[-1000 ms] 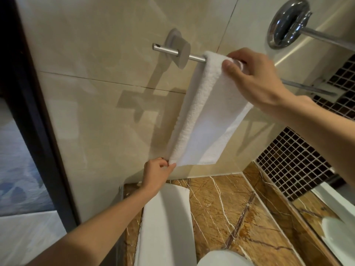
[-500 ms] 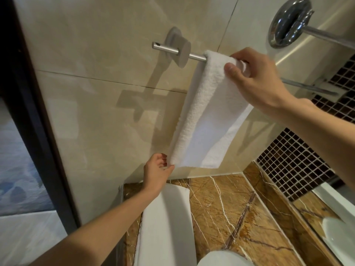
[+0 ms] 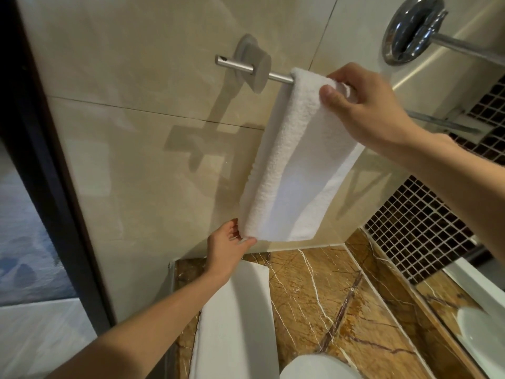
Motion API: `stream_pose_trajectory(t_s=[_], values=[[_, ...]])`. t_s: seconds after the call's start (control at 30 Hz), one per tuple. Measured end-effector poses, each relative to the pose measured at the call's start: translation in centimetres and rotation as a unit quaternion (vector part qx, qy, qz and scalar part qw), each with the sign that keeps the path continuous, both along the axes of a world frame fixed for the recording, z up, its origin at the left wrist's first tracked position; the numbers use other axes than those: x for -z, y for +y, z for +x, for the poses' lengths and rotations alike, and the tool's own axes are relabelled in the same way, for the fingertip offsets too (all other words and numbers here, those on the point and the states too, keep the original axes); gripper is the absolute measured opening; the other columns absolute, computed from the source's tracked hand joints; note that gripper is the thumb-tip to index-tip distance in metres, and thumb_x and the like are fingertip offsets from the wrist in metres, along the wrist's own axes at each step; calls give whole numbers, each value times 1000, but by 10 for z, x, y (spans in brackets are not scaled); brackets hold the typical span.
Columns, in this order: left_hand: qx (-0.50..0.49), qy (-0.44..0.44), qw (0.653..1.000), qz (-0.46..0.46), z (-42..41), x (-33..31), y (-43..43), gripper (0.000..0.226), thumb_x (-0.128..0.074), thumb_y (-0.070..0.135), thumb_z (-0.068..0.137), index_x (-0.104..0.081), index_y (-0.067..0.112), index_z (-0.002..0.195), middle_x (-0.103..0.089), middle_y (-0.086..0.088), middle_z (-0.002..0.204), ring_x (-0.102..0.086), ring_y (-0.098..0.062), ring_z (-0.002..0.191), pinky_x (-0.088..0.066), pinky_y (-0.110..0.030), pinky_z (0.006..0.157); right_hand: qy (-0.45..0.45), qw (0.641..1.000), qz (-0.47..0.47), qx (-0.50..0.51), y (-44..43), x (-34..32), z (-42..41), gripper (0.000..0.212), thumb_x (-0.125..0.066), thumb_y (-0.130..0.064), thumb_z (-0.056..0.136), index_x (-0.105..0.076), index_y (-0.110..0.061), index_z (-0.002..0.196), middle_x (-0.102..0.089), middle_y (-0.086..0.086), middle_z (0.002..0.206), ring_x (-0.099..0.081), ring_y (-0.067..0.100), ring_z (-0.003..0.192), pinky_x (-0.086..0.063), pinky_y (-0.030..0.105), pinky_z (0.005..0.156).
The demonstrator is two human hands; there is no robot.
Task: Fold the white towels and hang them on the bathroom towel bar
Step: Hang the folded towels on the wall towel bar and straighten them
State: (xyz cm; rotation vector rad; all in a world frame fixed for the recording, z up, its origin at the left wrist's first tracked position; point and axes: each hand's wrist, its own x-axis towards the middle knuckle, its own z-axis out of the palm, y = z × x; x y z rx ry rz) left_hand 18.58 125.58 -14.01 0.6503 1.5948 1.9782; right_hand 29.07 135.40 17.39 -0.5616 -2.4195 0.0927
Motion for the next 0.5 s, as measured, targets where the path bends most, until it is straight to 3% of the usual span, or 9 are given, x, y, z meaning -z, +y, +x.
stream_pose_trajectory(t_s=[0.07,0.23,0.37,0.5], values=[[-15,-2,1000,2,2,0,0,43,-83,-3,62,-61,28,85,-71,9,82,-68,0,74,-50,-11,65,-6,1000,-4,0,0,0,0,30,-50,-36,96,-58,-12,113,-56,-2,100,-52,16,90,-38,30,73],[-44,25,999,-16,4,1,-2,33,-82,1,66,-53,15,72,-63,-6,65,-59,-12,60,-49,-25,60,-21,1000,-13,-6,0,-3,0,30,-49,-35,97,-57,-11,113,-56,0,102,-55,22,94,-44,40,78],[-36,63,997,-40,6,4,-3,15,-83,10,68,-69,12,63,-67,3,58,-55,-4,53,-45,-17,57,-17,1000,-17,-8,0,-2,0,28,-50,-35,96,-57,-13,112,-56,-1,102,-53,18,93,-42,35,76],[-56,81,993,-67,2,7,-3,19,-83,14,67,-68,13,56,-56,16,46,-44,1,46,-35,-13,51,-14,1000,-14,-7,1,-3,-1,27,-51,-35,96,-59,-13,111,-56,-1,101,-50,16,90,-38,30,74]])
